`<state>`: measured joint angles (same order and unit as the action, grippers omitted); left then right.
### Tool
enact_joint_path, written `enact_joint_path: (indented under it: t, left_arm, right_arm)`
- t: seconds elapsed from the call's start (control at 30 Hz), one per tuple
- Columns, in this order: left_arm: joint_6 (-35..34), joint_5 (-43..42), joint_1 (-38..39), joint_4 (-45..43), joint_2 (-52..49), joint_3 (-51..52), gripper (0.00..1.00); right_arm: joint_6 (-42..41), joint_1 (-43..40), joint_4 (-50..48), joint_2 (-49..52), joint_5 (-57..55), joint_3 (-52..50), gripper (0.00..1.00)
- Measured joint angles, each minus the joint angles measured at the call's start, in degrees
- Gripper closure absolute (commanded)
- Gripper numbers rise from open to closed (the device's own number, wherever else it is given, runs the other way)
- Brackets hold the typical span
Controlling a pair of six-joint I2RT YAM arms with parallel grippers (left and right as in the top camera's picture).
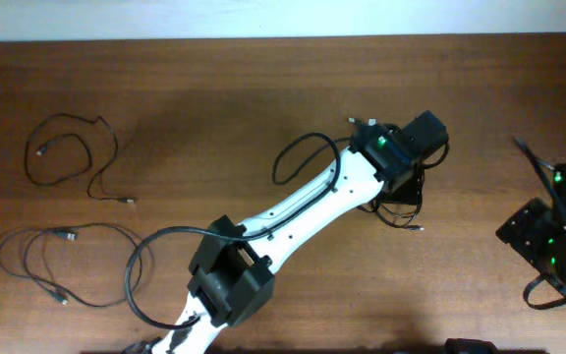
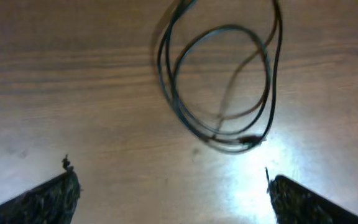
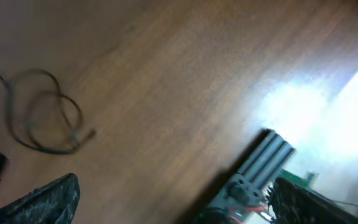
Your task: Untangle cables
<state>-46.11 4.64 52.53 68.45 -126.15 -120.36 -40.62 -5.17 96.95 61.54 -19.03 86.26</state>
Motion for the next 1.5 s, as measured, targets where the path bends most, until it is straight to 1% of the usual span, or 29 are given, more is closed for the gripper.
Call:
enact_joint_path:
  t: [0.07, 0.1, 0.13, 0.17, 0.23, 0.3, 0.37, 0.4, 0.43, 0.47, 0.5, 0.6, 0.87, 0.9, 0.97, 1.1, 1.2, 1.27, 1.33, 1.47, 1.5]
  left_arm:
    - [-0.42, 0.13, 0.02, -5.86, 0.00, 3.06, 0.01]
    - [-0.48, 0.20, 0.07, -10.27, 0.00, 5.16, 0.01]
    - [-0.50, 0.15, 0.07, -13.75, -0.04, 8.37, 0.01]
    - [-0.90, 0.17, 0.07, -15.26, -0.07, 9.73, 0.01]
    - [-4.61, 0.15, 0.07, -19.08, -0.09, 13.94, 0.01]
    - [-6.80, 0.15, 0.13, -21.88, -0.09, 17.03, 0.03]
    - [-7.52, 0.17, 0.35, -22.86, -0.09, 18.08, 0.48]
    - [-7.91, 0.17, 0.61, -22.84, -0.09, 18.75, 0.63]
    - [-8.13, 0.33, 1.01, -22.86, -0.09, 19.15, 0.86]
    - [-8.13, 0.46, 1.31, -22.86, -0.09, 19.28, 0.96]
    - [-8.20, 0.90, 1.42, -22.86, -0.09, 19.28, 1.00]
    - [-8.33, 2.99, 1.55, -22.86, -0.09, 19.30, 1.00]
    - [-7.82, 3.37, 1.57, -20.81, -0.09, 19.32, 1.00]
    - [-6.91, 3.37, 1.57, -20.76, -0.09, 19.34, 0.88]
    - [-4.92, 3.37, 1.57, -20.70, -0.09, 19.34, 1.00]
    - [-3.80, 3.39, 1.57, -20.63, -0.09, 19.32, 1.00]
    - [-0.37, 3.52, 1.57, -19.61, -0.09, 19.34, 1.00]
    - [0.70, 6.34, 1.16, -17.90, -0.09, 19.32, 1.00]
    - [1.38, 10.40, -1.38, -15.10, -0.09, 19.34, 1.00]
    - [1.57, 12.79, -9.44, -11.54, 2.03, 19.34, 1.00]
    - [1.57, 12.74, -10.21, -10.93, 2.40, 19.34, 1.00]
  right_arm:
    - [6.67, 0.00, 0.04, 1.81, 1.16, 0.00, 0.02]
    - [10.25, 0.00, 0.02, 1.92, 3.54, 0.00, 0.02]
    - [11.82, 0.00, 0.00, 0.72, 4.81, 0.00, 0.02]
    - [12.39, 0.00, -1.68, -1.29, 5.20, -0.17, 0.02]
    - [13.03, 0.00, -2.05, -7.67, 5.70, -0.11, 0.02]
    - [13.53, 0.00, -1.99, -9.51, 6.12, 0.11, 0.02]
    - [13.68, 0.00, -2.08, -9.05, 6.51, 0.11, 0.02]
    - [13.68, 0.00, -2.08, -8.87, 6.51, 0.11, 0.02]
    - [13.66, 0.00, -2.12, -8.76, 6.51, 0.11, 0.02]
    - [13.68, 0.00, -2.12, -8.76, 6.51, 0.11, 0.02]
    - [13.70, 0.00, -2.12, -8.76, 6.51, 0.11, 0.02]
    - [13.70, 0.00, -2.14, -8.76, 6.51, 0.11, 0.02]
    - [13.84, 0.00, -2.16, -8.76, 6.51, 0.11, 0.02]
    - [13.88, 0.00, -2.16, -8.76, 6.51, 0.11, 0.02]
    - [13.90, 0.00, -2.16, -8.76, 6.51, 0.11, 0.02]
    - [13.84, 0.00, -2.19, -8.76, 6.51, 0.11, 0.02]
    - [13.77, 0.00, -2.19, -8.76, 6.51, 0.11, 0.02]
    - [13.84, 0.00, -2.19, -8.76, 6.51, 0.11, 0.02]
    - [13.86, 0.00, -2.19, -8.76, 6.51, 0.11, 0.02]
    - [13.84, 0.00, -2.19, -8.76, 6.51, 0.11, 0.02]
    - [13.84, 0.00, -2.19, -8.76, 6.54, 0.11, 0.02]
